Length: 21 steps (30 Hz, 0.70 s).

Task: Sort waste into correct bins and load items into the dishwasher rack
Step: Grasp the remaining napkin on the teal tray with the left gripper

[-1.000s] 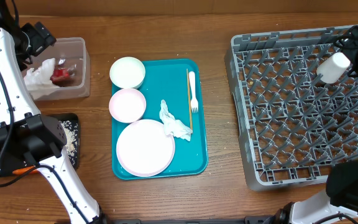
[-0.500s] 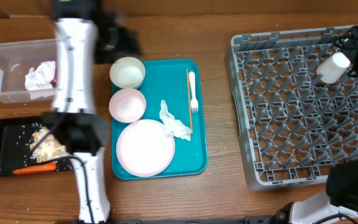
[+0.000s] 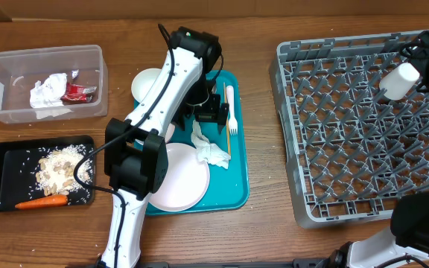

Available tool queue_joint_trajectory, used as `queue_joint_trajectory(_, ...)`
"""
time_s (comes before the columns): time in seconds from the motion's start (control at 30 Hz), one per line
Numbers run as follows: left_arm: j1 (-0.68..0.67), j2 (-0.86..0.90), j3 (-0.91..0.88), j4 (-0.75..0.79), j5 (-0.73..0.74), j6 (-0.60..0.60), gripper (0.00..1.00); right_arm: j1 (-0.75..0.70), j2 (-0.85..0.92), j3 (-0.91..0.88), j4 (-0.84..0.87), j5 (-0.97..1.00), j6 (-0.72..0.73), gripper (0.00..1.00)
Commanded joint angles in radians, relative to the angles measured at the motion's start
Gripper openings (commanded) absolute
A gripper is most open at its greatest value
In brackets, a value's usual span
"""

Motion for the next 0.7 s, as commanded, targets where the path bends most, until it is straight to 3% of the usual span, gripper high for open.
queue_joint_trajectory(0.0, -0.013, -0.043, -0.095, 0.072, -0.034, -0.039, 0.99, -0.002, -0.033, 0.013, 0.002, 0.002, 0.005, 1.00)
queue_joint_trajectory(0.23, -0.034, -0.043, -0.196, 0.188, -0.033, -0.039, 0.96, -0.002, -0.033, 0.013, 0.002, 0.002, 0.005, 1.00)
queue_joint_trajectory(0.4, -0.045, -0.043, -0.284, 0.289, -0.033, -0.039, 0.87, -0.002, -0.033, 0.013, 0.002, 0.002, 0.004, 1.00)
queue_joint_trajectory(0.6, -0.044, -0.043, -0.298, 0.317, -0.065, -0.038, 0.69, -0.002, -0.033, 0.013, 0.002, 0.002, 0.005, 1.00)
queue_joint_trajectory(0.63, -0.044, -0.043, -0.298, 0.332, -0.067, -0.038, 0.65, -0.002, -0.033, 0.013, 0.002, 0.002, 0.005, 1.00)
queue_joint_trajectory(0.67, -0.044, -0.043, -0.298, 0.345, -0.067, -0.039, 0.54, -0.002, -0.033, 0.013, 0.002, 0.002, 0.005, 1.00)
